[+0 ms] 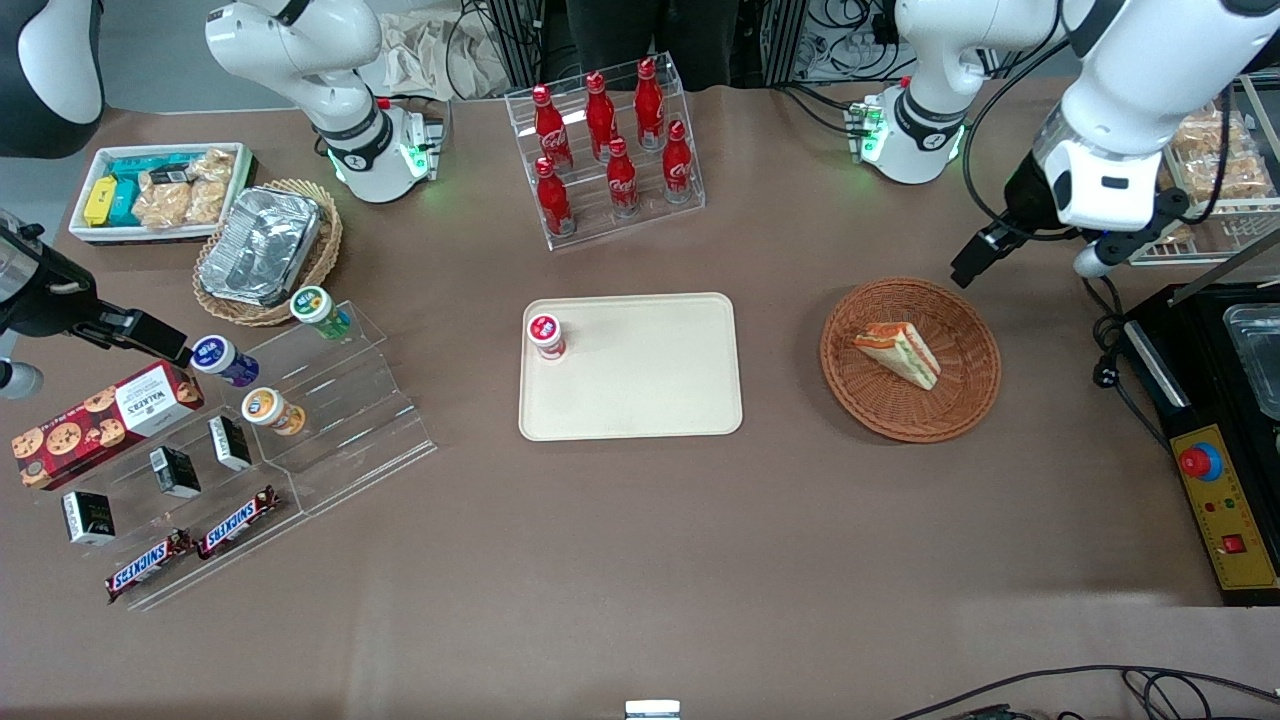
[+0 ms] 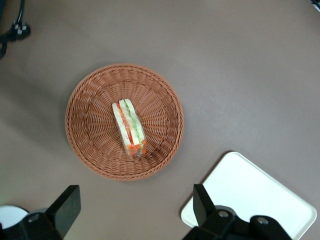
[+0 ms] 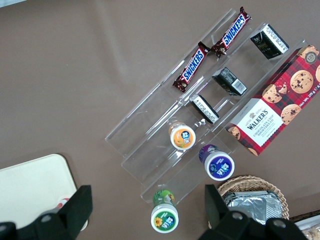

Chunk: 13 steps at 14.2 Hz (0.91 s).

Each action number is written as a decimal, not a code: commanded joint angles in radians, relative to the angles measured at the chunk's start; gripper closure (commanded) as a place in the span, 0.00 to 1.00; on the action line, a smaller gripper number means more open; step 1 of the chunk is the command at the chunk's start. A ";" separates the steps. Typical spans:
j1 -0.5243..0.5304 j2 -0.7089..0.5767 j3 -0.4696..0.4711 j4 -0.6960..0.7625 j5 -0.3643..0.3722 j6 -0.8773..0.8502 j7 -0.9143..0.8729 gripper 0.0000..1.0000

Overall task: Place sandwich from basket to tray
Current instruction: 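Move the left gripper over the sandwich in the wicker basket, then lower the open left gripper around the wrapped sandwich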

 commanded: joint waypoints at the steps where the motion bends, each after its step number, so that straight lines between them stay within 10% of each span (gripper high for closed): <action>1: -0.027 0.027 0.000 -0.007 0.010 0.004 -0.158 0.00; 13: -0.024 0.054 0.000 -0.340 0.032 0.316 -0.263 0.01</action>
